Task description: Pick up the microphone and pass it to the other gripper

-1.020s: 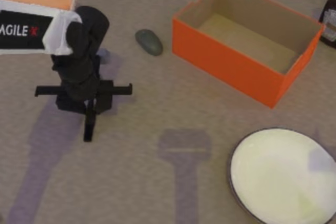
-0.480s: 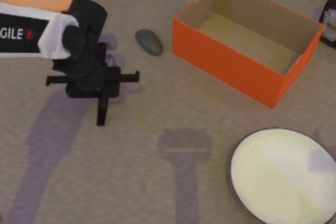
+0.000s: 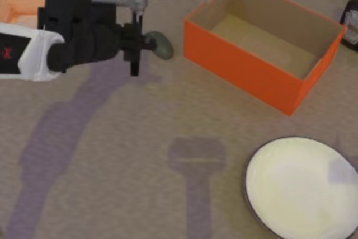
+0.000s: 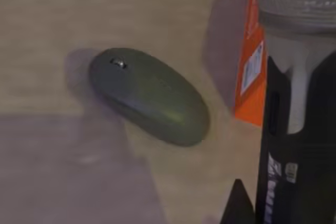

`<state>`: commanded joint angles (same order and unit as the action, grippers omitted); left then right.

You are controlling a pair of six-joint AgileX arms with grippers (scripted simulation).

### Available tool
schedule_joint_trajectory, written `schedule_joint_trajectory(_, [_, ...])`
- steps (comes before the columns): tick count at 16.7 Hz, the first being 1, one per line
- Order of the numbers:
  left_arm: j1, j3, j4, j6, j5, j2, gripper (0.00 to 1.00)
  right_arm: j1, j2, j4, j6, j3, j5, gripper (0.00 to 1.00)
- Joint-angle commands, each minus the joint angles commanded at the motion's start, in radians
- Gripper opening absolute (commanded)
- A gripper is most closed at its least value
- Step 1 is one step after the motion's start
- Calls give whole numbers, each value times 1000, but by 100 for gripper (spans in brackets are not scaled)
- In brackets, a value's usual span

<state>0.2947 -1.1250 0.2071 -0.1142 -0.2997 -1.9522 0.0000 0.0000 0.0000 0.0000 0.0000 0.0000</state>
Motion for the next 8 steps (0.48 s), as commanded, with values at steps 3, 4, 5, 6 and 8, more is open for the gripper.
schedule_joint_trajectory(3, [-10, 80, 268, 51, -95, 68, 0, 0, 0, 0, 0, 0, 0, 100])
schedule_joint_trajectory(4, [-13, 103, 346, 67, -124, 90, 0, 0, 0, 0, 0, 0, 0, 100])
schedule_joint_trajectory(5, [-15, 124, 415, 82, -151, 112, 0, 0, 0, 0, 0, 0, 0, 100])
schedule_joint_trajectory(6, [-18, 143, 474, 96, -175, 132, 0, 0, 0, 0, 0, 0, 0, 100])
schedule_joint_trajectory(8, [-22, 172, 561, 118, -212, 168, 0, 0, 0, 0, 0, 0, 0, 100])
